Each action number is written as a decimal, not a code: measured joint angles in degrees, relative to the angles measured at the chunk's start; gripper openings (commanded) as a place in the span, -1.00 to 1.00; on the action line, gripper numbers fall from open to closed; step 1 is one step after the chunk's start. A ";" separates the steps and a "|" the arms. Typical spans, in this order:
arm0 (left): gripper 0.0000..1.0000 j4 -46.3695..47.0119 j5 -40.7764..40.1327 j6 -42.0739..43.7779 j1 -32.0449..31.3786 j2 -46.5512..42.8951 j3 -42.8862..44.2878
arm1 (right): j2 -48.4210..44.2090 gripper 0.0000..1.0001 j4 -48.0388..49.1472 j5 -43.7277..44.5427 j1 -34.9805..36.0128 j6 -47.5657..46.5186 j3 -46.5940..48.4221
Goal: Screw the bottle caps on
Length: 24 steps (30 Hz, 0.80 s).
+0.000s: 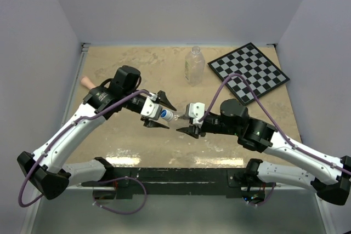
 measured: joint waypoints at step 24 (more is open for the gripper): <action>0.89 26.45 -11.98 -37.13 7.39 -10.05 -9.35 | -2.80 -0.88 14.14 12.04 -0.52 2.19 -4.92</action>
